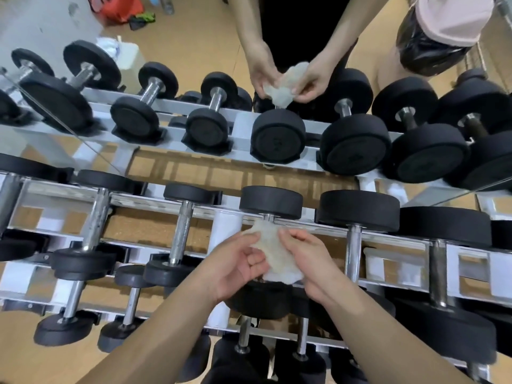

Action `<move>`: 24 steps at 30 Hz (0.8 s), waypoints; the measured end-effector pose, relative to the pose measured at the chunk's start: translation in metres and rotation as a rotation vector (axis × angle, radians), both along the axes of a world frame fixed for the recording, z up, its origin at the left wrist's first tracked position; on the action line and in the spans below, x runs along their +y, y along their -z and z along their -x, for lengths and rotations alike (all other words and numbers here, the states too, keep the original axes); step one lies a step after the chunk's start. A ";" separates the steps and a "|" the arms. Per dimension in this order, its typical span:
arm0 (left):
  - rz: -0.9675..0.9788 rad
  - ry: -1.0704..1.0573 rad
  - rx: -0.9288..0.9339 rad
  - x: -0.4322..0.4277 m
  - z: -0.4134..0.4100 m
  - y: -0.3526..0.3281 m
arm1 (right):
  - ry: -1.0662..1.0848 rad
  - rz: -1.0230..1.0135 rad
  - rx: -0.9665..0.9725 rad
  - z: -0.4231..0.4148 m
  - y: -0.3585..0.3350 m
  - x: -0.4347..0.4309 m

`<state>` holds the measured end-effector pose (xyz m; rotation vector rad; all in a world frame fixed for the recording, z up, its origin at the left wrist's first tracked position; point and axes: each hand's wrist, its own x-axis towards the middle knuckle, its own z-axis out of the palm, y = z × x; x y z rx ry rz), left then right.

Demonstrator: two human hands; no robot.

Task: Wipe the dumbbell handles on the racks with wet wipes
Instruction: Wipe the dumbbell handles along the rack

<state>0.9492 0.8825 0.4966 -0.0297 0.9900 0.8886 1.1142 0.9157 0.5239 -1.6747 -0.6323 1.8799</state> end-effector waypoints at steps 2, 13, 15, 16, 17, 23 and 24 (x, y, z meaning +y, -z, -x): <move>0.023 -0.112 0.083 0.008 0.014 0.005 | 0.055 0.051 -0.065 0.004 0.009 0.003; 0.158 0.061 0.677 0.029 -0.020 0.064 | -0.112 0.144 -0.252 0.010 0.022 -0.009; 0.141 0.087 0.734 0.035 -0.025 0.068 | -0.122 0.125 -0.258 0.010 0.022 -0.012; 0.131 0.124 0.674 0.040 -0.027 0.068 | -0.114 0.124 -0.251 0.010 0.022 -0.014; 0.128 0.138 0.532 0.046 -0.029 0.067 | -0.105 0.119 -0.245 0.009 0.022 -0.016; 0.111 0.203 0.198 0.060 -0.020 0.075 | -0.187 0.003 -0.318 0.003 0.025 -0.033; 0.103 0.186 0.225 0.059 -0.024 0.076 | -0.212 -0.006 -0.332 0.002 0.026 -0.035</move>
